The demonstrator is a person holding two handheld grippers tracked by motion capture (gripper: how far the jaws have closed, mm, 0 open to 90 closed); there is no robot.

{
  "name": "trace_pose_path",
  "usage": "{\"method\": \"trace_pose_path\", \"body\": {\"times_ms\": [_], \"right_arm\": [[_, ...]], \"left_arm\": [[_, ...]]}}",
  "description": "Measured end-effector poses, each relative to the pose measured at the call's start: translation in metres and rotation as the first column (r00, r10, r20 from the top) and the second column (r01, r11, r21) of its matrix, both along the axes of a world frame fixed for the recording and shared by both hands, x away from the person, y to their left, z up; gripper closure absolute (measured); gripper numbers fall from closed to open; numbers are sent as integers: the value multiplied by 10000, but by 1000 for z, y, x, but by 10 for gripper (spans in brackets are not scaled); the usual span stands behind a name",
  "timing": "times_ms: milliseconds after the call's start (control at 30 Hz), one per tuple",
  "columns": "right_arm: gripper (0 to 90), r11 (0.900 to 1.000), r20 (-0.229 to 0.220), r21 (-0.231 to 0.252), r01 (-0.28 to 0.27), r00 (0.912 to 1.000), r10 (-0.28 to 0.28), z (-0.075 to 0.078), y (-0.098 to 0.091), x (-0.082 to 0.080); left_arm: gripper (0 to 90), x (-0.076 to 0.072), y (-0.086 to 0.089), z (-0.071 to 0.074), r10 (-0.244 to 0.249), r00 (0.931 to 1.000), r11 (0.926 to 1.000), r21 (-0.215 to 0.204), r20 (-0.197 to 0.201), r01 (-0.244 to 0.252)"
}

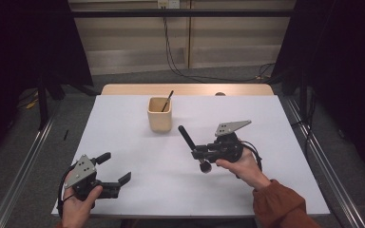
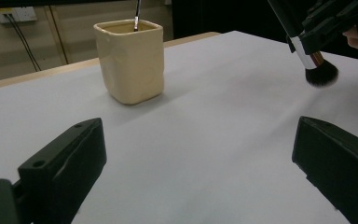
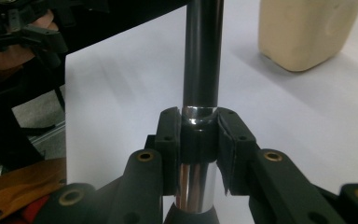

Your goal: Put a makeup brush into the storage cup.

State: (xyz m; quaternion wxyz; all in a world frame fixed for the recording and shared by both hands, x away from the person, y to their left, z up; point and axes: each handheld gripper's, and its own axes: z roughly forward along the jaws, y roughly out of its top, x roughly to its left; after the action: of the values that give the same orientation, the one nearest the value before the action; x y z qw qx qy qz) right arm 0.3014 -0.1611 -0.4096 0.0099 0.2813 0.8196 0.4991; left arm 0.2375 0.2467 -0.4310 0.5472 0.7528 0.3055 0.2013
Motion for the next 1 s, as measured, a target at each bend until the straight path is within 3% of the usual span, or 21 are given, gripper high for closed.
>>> {"method": "trace_pose_path", "body": {"times_ms": [200,433,733,1000], "right_arm": [[725,9993,-147,-44,-373,9992,372,2,8,-5],[724,9951,-257,-288,-949,9952,942,3,15,-7],[724,9803,-434,-910,-1754,9841,1720,6,24,-8],[724,9645,-714,-1392,-2244,9737,2162,10,30,-7]], "left_arm": [[26,3,-4,3,-91,9999,10000,-22,55,91],[26,5,-16,5,-586,9983,9982,155,-22,587],[25,6,-34,8,-1165,9931,9922,435,-129,1170],[26,7,-42,15,-1764,9842,9816,713,-135,1769]]}}
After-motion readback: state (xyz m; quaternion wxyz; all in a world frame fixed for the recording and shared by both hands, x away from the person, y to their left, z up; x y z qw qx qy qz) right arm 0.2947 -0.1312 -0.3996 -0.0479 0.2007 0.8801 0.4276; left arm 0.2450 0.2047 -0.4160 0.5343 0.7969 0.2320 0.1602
